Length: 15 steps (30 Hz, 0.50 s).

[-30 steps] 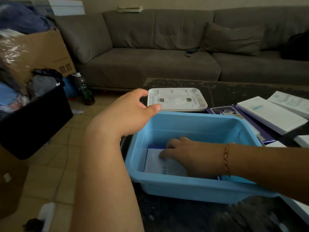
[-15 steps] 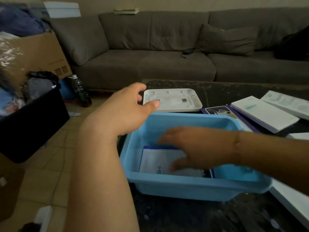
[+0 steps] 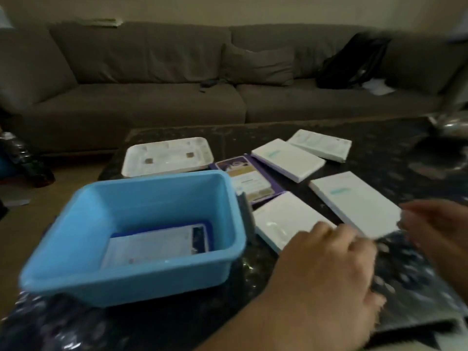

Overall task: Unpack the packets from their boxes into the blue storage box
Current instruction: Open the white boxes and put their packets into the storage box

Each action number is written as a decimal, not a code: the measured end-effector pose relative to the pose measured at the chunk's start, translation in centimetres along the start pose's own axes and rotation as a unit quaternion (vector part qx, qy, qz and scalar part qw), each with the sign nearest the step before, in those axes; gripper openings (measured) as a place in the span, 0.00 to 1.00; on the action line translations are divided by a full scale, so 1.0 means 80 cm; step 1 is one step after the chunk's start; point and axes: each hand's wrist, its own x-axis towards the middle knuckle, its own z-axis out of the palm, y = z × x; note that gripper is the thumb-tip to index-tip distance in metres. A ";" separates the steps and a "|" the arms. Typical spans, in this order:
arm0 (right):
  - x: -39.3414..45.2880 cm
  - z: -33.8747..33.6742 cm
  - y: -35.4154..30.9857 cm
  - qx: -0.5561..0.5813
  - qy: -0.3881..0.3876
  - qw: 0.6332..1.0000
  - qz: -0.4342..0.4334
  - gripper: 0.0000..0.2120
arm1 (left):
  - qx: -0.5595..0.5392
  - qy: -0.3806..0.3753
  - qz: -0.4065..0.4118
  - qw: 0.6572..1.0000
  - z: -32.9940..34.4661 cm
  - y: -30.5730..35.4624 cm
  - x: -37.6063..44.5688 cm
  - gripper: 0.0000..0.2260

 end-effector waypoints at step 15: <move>-0.038 0.029 0.092 -0.229 -0.117 0.959 -0.119 0.02 | 0.123 0.172 0.048 0.976 0.118 -0.069 -0.016 0.09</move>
